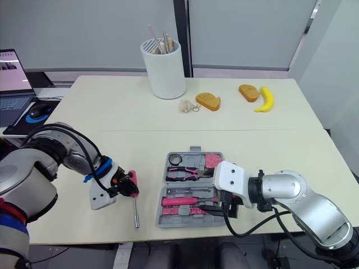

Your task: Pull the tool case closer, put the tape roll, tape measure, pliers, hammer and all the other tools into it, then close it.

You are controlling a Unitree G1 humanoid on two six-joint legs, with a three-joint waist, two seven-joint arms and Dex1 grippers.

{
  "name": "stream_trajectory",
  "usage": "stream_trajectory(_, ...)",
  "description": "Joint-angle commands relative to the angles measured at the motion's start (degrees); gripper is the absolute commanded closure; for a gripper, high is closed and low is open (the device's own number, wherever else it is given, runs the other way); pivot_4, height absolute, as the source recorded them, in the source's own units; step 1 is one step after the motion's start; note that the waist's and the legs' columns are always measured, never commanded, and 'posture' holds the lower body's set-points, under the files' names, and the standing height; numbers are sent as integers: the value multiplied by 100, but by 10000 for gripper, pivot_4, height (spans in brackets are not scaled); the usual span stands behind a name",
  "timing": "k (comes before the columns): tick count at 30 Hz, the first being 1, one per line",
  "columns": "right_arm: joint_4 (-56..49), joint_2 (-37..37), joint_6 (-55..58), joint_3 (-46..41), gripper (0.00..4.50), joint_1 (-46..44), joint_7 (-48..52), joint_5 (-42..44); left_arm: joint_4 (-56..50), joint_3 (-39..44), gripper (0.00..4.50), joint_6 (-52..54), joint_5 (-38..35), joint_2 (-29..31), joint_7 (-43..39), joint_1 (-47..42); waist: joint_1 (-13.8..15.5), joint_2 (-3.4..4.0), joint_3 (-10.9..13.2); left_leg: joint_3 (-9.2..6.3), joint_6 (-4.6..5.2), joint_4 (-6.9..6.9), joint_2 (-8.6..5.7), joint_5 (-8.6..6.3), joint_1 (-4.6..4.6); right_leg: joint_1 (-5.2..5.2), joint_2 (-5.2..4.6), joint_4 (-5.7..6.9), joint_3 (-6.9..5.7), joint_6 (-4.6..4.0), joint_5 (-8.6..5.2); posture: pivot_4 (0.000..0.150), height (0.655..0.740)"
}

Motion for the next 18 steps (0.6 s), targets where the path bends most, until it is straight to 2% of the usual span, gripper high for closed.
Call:
stream_trajectory(1,-111,-15,34,41,0,-55,-75,-64,74,297,40524,-135,-957,369,-449,126,1,0,0,0,0,0,0,0,0,0,0,0,0,0,0,1500,7400)
stream_trajectory(5,-4,7,18,173,0,-87,-112,-177,-282,366,40524,-135,-2077,789,-916,531,-2,0,0,0,0,1,0,0,1,0,0,3,0,0,0,1500,7400)
stream_trajectory(12,178,64,-101,415,0,-128,-118,-427,-600,558,40524,79,-3772,1072,-1879,1112,13,-1,-1,-3,0,5,1,0,0,0,0,7,0,-1,1,1500,7400)
stream_trajectory(15,176,106,-172,506,0,-129,-123,-524,-1289,635,40524,691,-4902,1323,-2531,1581,-1,0,-1,-1,0,4,2,0,1,-3,0,10,2,-2,0,1500,7400)
stream_trajectory(18,200,166,-326,647,0,-154,-134,-714,-2603,808,40524,1861,-6369,1723,-3401,2305,-20,0,-1,-1,0,5,7,0,1,-8,-1,19,8,-3,0,1500,7400)
